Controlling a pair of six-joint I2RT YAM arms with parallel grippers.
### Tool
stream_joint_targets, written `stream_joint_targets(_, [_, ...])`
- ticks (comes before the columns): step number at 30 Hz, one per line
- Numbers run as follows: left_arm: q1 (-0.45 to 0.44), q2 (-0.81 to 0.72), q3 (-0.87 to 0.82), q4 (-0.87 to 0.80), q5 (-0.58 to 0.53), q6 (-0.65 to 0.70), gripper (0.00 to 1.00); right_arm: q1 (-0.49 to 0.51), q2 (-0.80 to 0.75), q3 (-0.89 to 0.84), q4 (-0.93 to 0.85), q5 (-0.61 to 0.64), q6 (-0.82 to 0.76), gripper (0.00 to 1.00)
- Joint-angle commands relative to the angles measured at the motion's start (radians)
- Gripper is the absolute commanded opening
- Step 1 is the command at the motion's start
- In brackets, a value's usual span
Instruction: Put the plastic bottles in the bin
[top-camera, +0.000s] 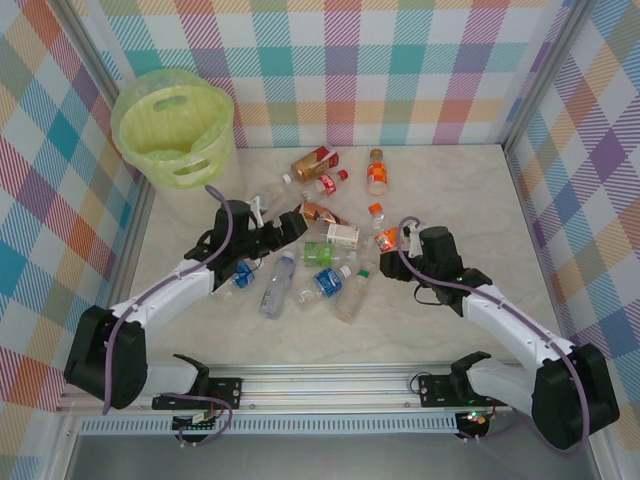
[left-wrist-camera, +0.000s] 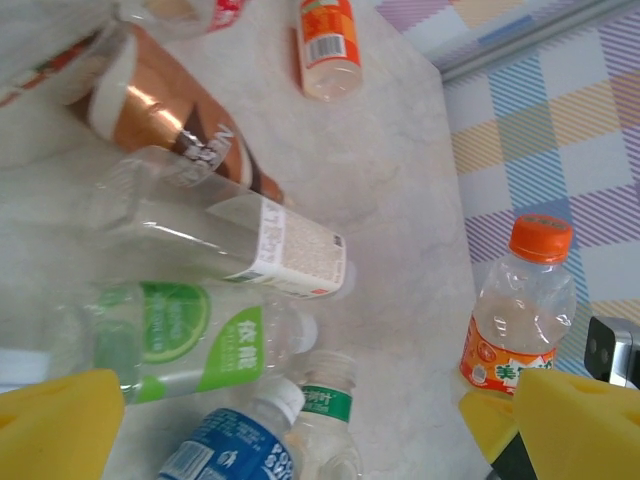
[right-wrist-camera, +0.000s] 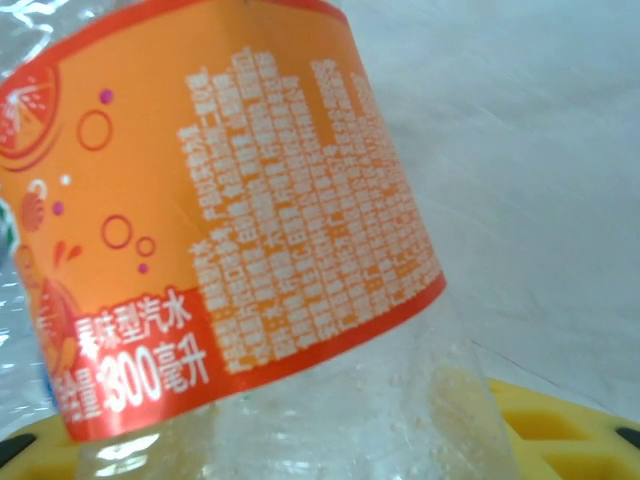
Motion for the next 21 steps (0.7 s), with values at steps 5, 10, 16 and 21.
stream_joint_targets(5, [-0.070, 0.110, 0.169, 0.158, 0.165, 0.084, 1.00, 0.062, 0.061, 0.086, 0.242, -0.291, 0.030, 0.54])
stream_joint_targets(10, [-0.098, 0.167, 0.220, 0.256, 0.168, 0.058, 1.00, 0.107, 0.130, 0.134, 0.313, -0.359, 0.079, 0.55])
stream_joint_targets(16, [-0.100, 0.174, 0.267, 0.230, 0.128, 0.092, 0.78, 0.129, 0.154, 0.146, 0.303, -0.335, 0.079, 0.55])
stream_joint_targets(21, [-0.100, 0.181, 0.322, 0.109, 0.096, 0.156, 0.56, 0.138, 0.154, 0.156, 0.268, -0.372, 0.054, 0.55])
